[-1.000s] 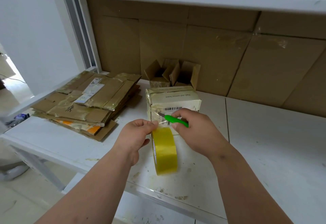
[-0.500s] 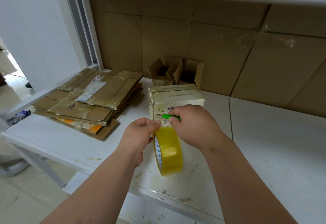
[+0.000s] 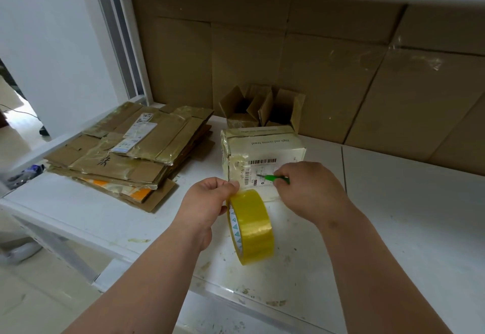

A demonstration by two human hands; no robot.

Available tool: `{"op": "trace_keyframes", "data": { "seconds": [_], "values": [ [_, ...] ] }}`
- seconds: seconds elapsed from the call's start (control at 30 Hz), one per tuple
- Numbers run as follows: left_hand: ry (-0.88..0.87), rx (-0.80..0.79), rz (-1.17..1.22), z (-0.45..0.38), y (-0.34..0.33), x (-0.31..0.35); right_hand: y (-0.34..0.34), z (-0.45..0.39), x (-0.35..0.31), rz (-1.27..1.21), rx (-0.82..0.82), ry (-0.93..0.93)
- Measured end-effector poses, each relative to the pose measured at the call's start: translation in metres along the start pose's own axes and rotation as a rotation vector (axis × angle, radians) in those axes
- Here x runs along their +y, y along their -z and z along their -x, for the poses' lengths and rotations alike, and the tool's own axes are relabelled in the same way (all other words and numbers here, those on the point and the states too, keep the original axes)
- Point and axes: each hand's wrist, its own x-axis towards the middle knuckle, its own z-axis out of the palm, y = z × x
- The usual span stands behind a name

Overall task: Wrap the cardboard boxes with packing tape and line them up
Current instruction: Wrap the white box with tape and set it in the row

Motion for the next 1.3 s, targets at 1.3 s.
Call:
{"op": "trace_keyframes", "data": {
  "seconds": [1.3],
  "values": [
    [-0.768, 0.006, -0.974, -0.04, 0.012, 0.045, -0.052, -0.005, -0.035, -1.079, -0.015, -0.27]
  ]
}}
